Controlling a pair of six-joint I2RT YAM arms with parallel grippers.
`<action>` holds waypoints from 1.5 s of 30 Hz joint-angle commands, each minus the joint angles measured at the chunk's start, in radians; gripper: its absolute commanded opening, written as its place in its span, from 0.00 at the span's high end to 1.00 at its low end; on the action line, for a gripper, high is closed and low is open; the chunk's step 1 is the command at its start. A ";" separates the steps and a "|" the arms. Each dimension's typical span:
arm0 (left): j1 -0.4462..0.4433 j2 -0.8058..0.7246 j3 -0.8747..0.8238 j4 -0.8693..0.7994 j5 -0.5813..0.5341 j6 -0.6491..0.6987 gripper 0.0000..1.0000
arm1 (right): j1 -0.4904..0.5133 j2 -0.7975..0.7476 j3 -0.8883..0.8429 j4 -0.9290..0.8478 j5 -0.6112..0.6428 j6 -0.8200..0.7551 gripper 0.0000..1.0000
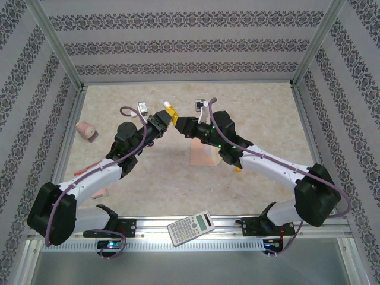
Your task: Place the letter into the envelope and seal it
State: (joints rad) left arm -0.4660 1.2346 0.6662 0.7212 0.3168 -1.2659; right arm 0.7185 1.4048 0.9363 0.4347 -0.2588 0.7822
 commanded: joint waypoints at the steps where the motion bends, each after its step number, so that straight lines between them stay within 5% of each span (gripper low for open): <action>1: 0.016 -0.034 0.012 -0.037 -0.054 0.060 0.75 | -0.033 -0.059 -0.010 0.026 0.112 -0.017 0.87; 12: 0.043 -0.079 0.023 -0.126 -0.063 0.119 0.57 | -0.046 -0.077 -0.022 0.019 0.113 -0.019 0.87; 20: 0.076 -0.116 0.117 -0.396 -0.045 0.292 0.51 | -0.070 -0.111 -0.021 -0.065 0.129 -0.035 0.87; 28: 0.077 -0.062 0.353 -0.906 -0.086 0.691 0.48 | -0.127 -0.153 0.077 -0.423 0.148 -0.085 0.87; 37: 0.076 0.152 0.572 -1.216 -0.082 0.998 0.47 | -0.216 -0.127 0.250 -0.874 0.118 -0.200 0.88; 39: 0.075 0.211 0.610 -1.247 -0.056 1.041 0.52 | -0.233 -0.118 0.274 -0.942 0.110 -0.219 0.88; 45: 0.029 0.384 0.657 -1.221 -0.024 1.102 0.92 | -0.248 -0.062 0.315 -1.091 0.091 -0.252 0.89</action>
State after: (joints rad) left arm -0.4107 1.5719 1.2907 -0.4526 0.2649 -0.2466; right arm 0.4728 1.3128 1.2228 -0.5282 -0.1474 0.5720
